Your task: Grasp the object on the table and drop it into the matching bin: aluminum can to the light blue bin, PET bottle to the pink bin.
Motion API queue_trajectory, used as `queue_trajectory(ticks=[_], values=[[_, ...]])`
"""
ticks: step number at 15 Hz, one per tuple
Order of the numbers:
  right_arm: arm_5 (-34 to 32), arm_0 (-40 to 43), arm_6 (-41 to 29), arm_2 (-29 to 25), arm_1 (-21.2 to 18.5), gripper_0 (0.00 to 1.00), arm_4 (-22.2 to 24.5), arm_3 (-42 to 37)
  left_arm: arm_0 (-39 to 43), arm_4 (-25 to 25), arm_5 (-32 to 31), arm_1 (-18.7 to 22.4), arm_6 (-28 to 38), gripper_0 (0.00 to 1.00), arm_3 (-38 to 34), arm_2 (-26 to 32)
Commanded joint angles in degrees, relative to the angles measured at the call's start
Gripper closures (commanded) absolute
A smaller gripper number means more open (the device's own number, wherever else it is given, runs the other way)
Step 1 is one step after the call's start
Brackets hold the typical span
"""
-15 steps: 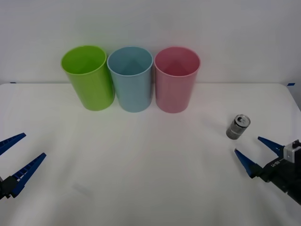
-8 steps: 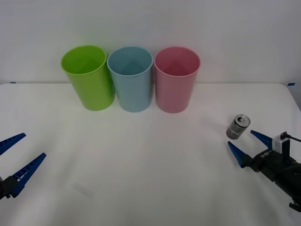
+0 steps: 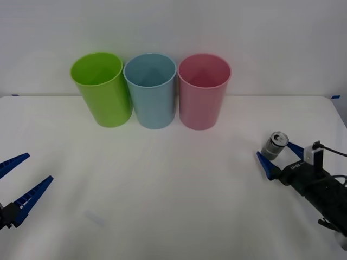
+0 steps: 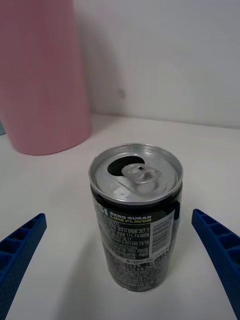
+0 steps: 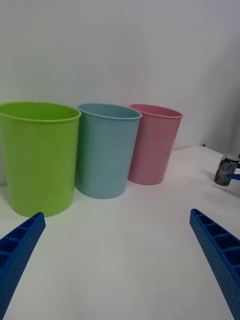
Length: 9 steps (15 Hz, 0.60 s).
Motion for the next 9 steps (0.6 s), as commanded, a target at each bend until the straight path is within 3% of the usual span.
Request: queue_trajectory(ticks=[1, 9], values=[[0.1, -2.7, 1.0, -0.1, 0.1, 0.00, -0.1, 3.7, 0.0, 0.0, 0.0, 0.0, 0.0, 0.00, 0.0, 0.0], [2.5, -4.7, 2.6, 0.3, 1.1, 0.00, 0.0, 4.8, 0.0, 0.0, 0.0, 0.0, 0.0, 0.00, 0.0, 0.0]])
